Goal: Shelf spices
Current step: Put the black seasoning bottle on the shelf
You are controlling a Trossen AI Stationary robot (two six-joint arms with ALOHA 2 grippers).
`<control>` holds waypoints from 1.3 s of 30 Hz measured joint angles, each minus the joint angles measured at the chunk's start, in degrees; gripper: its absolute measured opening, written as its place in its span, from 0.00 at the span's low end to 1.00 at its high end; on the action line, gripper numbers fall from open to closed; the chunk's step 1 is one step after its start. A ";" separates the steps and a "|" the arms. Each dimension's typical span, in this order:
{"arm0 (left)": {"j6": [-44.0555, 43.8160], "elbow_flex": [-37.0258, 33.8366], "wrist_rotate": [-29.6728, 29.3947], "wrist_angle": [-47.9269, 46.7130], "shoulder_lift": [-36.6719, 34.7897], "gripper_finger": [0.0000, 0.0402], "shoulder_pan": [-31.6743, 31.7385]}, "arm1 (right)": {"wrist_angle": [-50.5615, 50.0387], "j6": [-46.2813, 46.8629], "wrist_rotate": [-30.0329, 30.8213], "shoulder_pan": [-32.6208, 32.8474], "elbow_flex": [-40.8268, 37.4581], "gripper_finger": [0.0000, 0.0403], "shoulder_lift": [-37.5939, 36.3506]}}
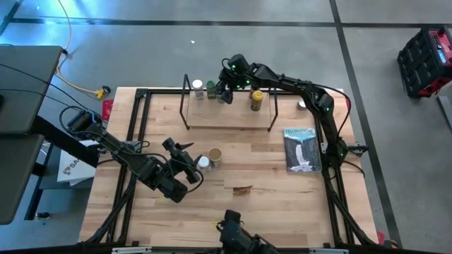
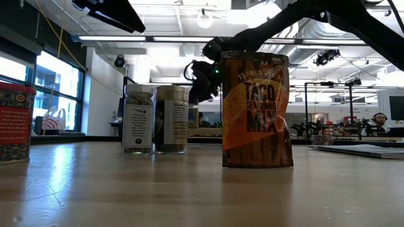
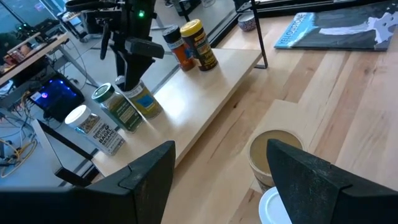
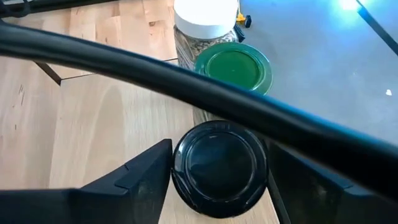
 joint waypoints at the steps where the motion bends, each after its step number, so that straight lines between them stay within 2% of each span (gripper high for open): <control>1: -0.01 0.00 0.00 0.02 0.00 0.62 0.00 | 0.02 -0.02 0.04 0.01 0.00 0.66 0.00; 8: -0.06 0.00 -0.02 0.08 0.00 0.62 0.00 | 1.51 1.49 5.95 0.02 -0.02 0.67 0.00; 20: -0.06 0.00 -0.02 0.14 0.00 0.62 -0.02 | 1.77 -2.81 5.87 -0.02 -0.02 0.67 -0.02; 23: -0.03 0.00 -0.02 0.15 0.00 0.62 -0.02 | 1.81 -3.85 3.80 -0.02 -0.02 0.67 -0.02; 39: -0.02 0.00 -0.02 0.14 0.00 0.62 -0.02 | 1.70 -3.93 2.69 -0.04 1.49 0.67 -0.11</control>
